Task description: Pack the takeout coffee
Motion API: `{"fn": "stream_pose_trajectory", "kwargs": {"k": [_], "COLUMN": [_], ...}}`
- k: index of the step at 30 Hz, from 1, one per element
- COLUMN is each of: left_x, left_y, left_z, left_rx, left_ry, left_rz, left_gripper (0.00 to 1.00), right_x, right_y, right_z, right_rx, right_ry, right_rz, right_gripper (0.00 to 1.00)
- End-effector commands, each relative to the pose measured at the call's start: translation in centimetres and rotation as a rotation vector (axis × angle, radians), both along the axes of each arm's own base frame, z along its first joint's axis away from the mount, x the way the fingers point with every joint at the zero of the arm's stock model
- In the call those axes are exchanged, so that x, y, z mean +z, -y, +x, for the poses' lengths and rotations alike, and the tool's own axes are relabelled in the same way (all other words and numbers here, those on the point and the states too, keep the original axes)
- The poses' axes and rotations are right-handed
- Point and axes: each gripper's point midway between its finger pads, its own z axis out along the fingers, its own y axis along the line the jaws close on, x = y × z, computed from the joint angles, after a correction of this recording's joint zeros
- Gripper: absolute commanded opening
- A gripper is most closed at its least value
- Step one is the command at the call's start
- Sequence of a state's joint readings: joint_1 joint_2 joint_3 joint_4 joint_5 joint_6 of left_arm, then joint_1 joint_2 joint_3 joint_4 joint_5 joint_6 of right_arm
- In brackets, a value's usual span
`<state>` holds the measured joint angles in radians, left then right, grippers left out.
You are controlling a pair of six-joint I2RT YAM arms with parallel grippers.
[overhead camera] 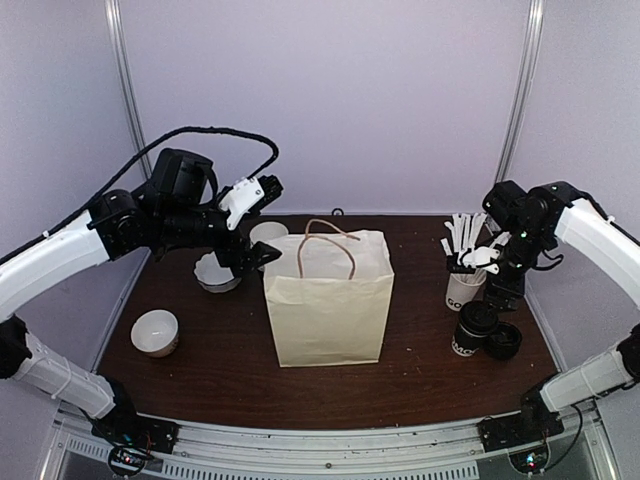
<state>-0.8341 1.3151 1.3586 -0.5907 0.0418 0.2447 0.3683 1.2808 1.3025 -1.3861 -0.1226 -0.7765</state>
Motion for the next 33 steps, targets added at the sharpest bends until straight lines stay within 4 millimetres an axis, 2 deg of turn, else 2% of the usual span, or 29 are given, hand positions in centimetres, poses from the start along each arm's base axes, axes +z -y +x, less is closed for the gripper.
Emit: {"fn": "stream_pose_trajectory", "kwargs": {"k": [1, 6, 11, 20, 23, 28, 33], "left_x": [2.8, 3.4, 3.9, 3.9, 3.8, 3.7, 3.6], "left_y": [-0.5, -1.1, -1.6, -1.4, -1.3, -1.2, -1.2], "left_z": [1.9, 2.0, 1.7, 1.5, 1.5, 1.5, 1.5], "left_rx": [0.118, 0.147, 0.148, 0.131, 0.127, 0.123, 0.123], "left_ry": [0.085, 0.098, 0.125, 0.120, 0.119, 0.117, 0.116], "left_rz": [-0.153, -0.166, -0.175, -0.178, -0.178, -0.177, -0.172], "left_gripper": [0.98, 0.98, 0.98, 0.98, 0.98, 0.98, 0.98], "right_x": [-0.9, -2.0, -2.7, -3.7, -4.3, -5.3, -5.4], "right_y": [1.2, 1.3, 0.7, 0.2, 0.3, 0.9, 0.8], "right_z": [1.7, 2.7, 2.3, 1.2, 1.3, 1.7, 1.9], "right_rx": [-0.062, -0.106, -0.111, -0.083, -0.088, -0.099, -0.097], "right_ry": [0.000, -0.072, -0.146, -0.185, -0.186, -0.179, -0.184], "right_rz": [-0.070, -0.057, -0.016, 0.018, 0.009, -0.033, -0.027], "right_gripper": [0.81, 0.83, 0.89, 0.90, 0.97, 0.97, 0.89]}}
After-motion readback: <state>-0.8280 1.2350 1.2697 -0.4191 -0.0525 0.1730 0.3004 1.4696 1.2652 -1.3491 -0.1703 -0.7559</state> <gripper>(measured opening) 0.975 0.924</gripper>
